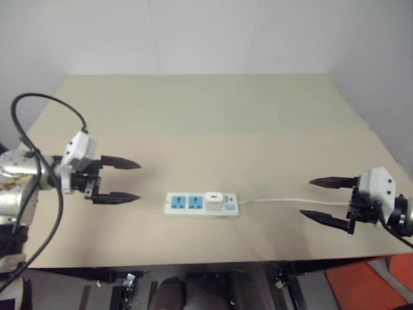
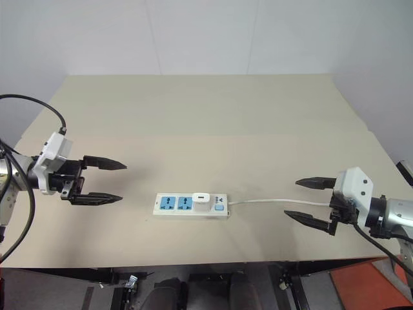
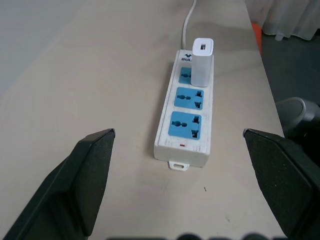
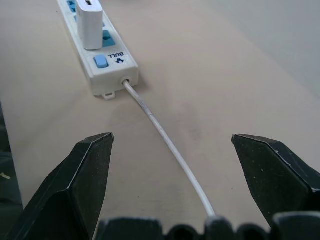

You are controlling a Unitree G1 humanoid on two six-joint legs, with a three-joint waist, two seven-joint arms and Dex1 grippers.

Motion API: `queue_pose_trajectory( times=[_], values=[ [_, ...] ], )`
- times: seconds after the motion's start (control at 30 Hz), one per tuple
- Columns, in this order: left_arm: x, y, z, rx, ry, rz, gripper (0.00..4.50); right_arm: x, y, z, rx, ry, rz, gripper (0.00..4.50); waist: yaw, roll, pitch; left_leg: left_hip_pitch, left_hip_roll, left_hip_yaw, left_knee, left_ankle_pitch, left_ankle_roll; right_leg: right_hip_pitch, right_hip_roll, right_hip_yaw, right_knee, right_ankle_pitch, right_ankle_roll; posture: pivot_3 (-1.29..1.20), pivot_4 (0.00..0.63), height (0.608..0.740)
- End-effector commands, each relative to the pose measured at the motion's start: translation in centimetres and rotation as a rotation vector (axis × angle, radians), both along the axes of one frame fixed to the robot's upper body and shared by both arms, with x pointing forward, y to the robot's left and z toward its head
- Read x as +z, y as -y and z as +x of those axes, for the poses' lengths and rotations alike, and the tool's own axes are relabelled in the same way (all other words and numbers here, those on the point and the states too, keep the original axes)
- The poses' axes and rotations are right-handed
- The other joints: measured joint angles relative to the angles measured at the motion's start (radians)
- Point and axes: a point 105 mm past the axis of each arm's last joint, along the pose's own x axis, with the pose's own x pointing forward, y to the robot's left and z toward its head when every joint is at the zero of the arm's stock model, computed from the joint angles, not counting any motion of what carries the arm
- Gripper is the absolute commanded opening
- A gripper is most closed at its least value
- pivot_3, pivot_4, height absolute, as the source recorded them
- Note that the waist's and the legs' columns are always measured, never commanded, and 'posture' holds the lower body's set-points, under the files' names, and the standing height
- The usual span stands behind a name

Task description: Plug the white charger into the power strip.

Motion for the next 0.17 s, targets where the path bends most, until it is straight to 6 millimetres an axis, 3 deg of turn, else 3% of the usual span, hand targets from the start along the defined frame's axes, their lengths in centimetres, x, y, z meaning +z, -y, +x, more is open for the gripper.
queue_pose_trajectory(
  times=[0.03,0.17],
  values=[
    [0.87,0.28,-0.21,-0.007,0.036,-0.015,4.50,1.13,-0.23,-0.07,-0.005,0.036,-0.005,4.45,0.000,0.000,0.000,0.000,0.000,0.000,0.000,0.000,0.000,0.000,0.000,0.000,0.000,0.000,0.000,0.00,0.150,0.740],
    [0.64,0.45,-0.33,-0.010,0.022,-0.019,4.50,1.25,-0.45,0.13,-0.001,0.037,-0.003,4.45,0.001,0.000,0.000,0.000,0.000,0.000,0.000,0.000,0.000,0.000,0.000,0.000,0.000,0.000,0.000,0.00,0.150,0.740]
  ],
)
